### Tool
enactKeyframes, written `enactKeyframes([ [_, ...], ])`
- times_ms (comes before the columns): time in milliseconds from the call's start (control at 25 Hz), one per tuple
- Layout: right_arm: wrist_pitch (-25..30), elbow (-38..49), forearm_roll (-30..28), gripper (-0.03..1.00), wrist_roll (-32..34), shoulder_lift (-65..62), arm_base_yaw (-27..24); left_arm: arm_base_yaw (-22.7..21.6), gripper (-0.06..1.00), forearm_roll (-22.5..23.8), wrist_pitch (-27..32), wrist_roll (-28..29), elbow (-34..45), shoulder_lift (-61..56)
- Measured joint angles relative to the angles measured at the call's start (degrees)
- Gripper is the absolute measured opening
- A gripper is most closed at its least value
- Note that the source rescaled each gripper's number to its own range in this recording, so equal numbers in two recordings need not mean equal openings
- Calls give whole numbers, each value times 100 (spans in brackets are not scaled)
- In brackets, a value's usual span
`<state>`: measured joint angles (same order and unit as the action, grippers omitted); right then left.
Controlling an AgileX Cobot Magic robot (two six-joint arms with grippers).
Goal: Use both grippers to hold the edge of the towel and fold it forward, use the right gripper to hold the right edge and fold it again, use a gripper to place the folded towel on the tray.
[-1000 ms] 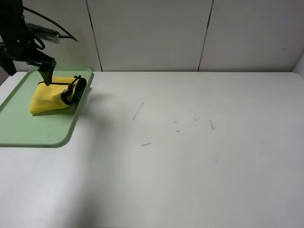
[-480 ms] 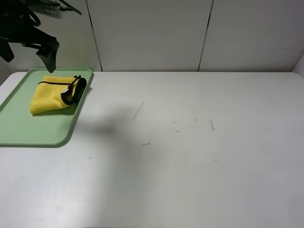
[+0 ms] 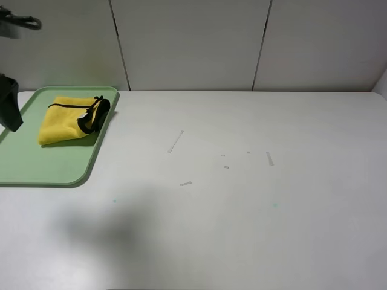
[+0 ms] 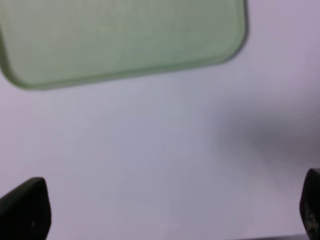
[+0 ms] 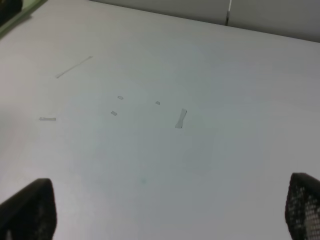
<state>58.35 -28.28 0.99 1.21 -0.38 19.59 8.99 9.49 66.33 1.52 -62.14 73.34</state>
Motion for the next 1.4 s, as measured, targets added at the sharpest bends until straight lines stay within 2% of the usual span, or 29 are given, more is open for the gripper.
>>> enactKeyframes([
  [440,0,0,0,100,0,0,0,0,100,-333,-143,16,1747,-2482],
  [840,0,0,0,100,0,0,0,0,100,-584,-713,18,3180,-4055],
  [1400,0,0,0,100,0,0,0,0,100,-798,-651,-152,3371,-5998],
])
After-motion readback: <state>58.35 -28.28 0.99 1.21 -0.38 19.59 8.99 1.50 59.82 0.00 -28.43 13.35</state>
